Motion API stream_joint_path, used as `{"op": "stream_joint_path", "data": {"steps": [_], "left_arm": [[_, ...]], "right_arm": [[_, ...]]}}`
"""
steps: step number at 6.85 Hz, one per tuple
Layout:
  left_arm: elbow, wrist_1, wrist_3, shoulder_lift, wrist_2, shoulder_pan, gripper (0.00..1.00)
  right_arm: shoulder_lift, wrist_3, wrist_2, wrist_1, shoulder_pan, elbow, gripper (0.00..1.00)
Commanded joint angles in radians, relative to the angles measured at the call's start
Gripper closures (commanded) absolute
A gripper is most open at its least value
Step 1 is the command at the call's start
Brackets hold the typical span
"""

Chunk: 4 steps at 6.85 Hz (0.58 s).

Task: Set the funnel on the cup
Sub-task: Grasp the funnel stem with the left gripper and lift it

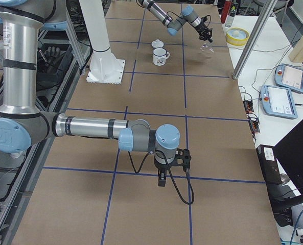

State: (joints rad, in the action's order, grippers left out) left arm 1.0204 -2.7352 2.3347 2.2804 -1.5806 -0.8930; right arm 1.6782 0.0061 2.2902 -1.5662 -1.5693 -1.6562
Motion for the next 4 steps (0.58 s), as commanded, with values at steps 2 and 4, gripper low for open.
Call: {"op": "stream_joint_path", "data": {"steps": [2, 4], "left_arm": [[0.289, 0.253, -0.003, -0.019, -0.101, -0.043, 1.0], [0.496, 0.561, -0.073, -0.009, -0.244, -0.054, 1.0]], "right_arm": [[0.0, 0.0, 0.0, 0.0, 0.0, 0.0, 0.0], [0.0, 0.0, 0.0, 0.0, 0.0, 0.0, 0.0]]}}
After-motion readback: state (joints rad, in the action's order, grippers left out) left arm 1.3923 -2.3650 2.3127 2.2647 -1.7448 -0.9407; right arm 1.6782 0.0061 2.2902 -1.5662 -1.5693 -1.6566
